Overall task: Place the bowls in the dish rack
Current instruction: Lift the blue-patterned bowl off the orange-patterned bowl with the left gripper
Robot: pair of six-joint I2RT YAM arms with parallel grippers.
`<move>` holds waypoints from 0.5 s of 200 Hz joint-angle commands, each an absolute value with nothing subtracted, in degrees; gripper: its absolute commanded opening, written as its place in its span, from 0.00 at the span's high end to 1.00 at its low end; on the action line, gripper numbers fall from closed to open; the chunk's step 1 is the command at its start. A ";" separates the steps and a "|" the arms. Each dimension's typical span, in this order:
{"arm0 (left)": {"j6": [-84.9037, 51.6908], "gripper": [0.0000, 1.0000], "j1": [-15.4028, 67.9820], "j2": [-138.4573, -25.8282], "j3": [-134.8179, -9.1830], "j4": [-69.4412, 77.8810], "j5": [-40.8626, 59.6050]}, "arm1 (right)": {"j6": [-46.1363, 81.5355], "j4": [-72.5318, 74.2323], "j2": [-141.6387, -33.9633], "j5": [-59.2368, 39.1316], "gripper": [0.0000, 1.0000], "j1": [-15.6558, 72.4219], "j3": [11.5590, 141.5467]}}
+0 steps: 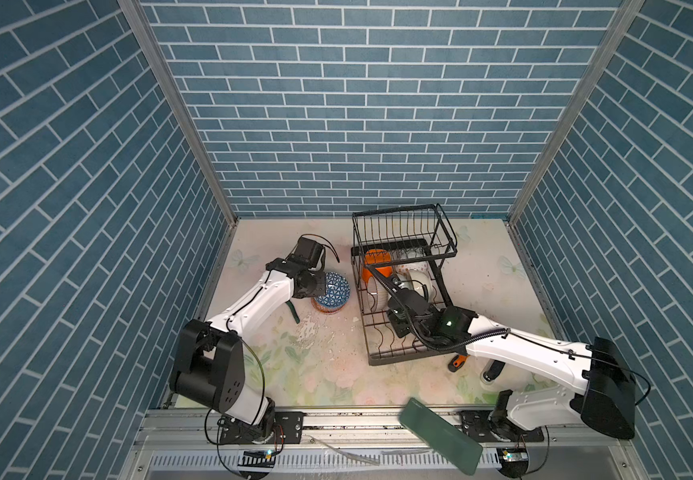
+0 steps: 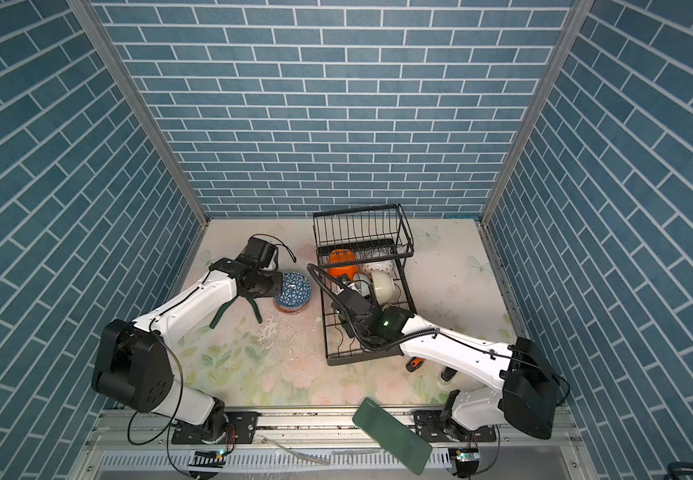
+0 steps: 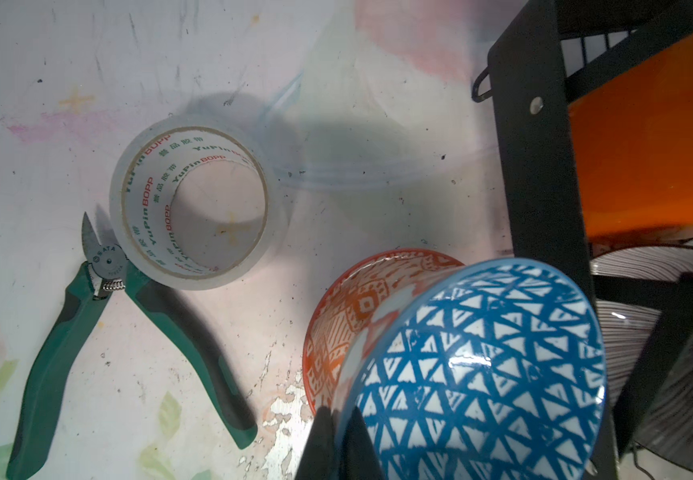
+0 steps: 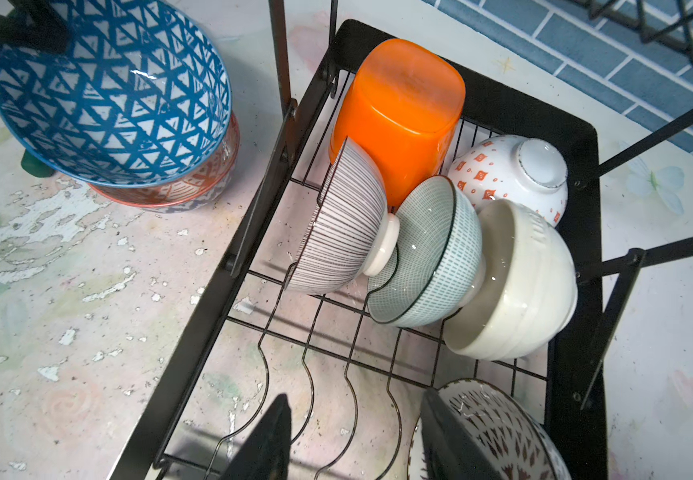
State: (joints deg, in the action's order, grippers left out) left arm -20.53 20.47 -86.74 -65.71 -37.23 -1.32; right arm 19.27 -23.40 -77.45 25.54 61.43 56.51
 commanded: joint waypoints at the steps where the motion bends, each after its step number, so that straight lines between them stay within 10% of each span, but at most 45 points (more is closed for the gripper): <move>1: -20.37 1.00 19.94 -83.93 -65.01 -37.17 0.86 | 20.48 -24.23 -78.46 23.68 0.49 61.22 59.86; 100: -23.09 1.00 20.84 -69.19 -53.57 -35.33 8.77 | 25.18 -24.25 -85.29 15.07 0.48 61.51 69.46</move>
